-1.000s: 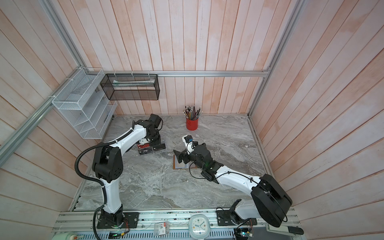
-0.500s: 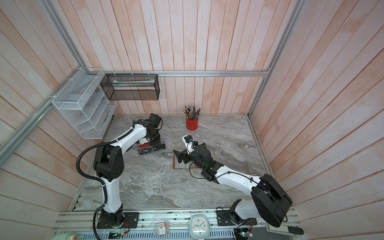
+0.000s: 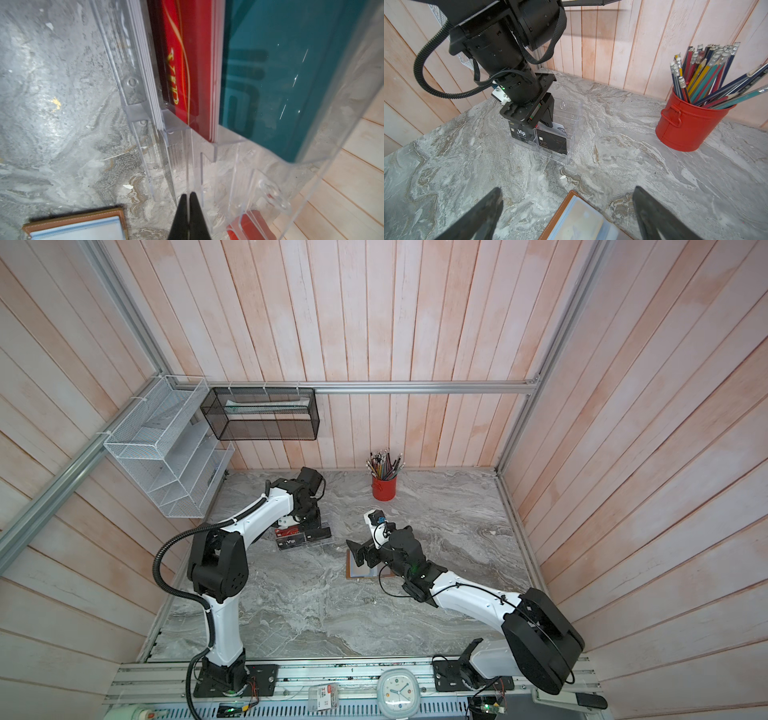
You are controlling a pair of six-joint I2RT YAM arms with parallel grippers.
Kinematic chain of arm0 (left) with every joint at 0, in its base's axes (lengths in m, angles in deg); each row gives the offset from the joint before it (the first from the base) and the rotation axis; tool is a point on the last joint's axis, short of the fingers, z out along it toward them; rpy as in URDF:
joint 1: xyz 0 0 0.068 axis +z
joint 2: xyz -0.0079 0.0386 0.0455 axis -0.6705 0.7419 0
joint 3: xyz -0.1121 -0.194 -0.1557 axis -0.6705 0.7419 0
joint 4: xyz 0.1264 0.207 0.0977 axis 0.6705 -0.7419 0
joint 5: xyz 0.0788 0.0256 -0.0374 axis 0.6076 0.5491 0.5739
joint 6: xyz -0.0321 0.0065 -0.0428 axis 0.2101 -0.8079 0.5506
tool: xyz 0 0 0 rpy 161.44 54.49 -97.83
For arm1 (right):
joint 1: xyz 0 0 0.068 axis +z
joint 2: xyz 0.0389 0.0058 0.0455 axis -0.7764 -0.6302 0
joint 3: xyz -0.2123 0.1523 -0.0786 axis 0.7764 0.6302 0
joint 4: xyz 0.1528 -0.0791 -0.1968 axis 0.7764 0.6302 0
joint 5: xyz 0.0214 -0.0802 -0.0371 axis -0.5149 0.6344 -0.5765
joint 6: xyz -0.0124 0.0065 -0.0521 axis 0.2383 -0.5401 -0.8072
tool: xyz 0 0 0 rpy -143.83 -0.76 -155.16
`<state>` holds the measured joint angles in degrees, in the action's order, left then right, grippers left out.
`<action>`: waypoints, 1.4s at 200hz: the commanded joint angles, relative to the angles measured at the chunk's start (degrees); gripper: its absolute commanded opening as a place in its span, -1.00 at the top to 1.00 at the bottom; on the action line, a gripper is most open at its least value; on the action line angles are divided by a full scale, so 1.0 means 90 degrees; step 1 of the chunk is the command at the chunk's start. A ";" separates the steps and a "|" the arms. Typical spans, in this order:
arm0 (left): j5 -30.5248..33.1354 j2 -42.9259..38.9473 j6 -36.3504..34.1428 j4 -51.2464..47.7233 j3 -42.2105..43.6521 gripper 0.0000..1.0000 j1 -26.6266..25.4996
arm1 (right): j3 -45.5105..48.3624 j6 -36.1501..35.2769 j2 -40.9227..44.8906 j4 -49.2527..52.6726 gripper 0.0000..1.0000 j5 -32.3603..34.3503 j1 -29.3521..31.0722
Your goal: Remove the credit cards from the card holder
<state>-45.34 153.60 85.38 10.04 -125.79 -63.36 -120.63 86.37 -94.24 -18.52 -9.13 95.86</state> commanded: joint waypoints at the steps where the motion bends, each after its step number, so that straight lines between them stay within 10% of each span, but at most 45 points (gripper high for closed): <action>1: 0.0177 0.0170 0.2230 0.0096 -0.0051 0.88 0.0051 | 0.0116 0.0083 0.0080 -0.0195 -0.96 -0.0130 -0.0029; 280: 0.0795 -0.0132 0.1703 0.0492 -0.0166 0.78 -0.0051 | 0.0247 0.0203 0.0127 -0.0318 -0.96 -0.0312 -0.0031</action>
<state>-41.12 154.02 85.40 14.41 -126.32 -63.47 -118.81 87.84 -94.02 -20.18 -10.92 95.77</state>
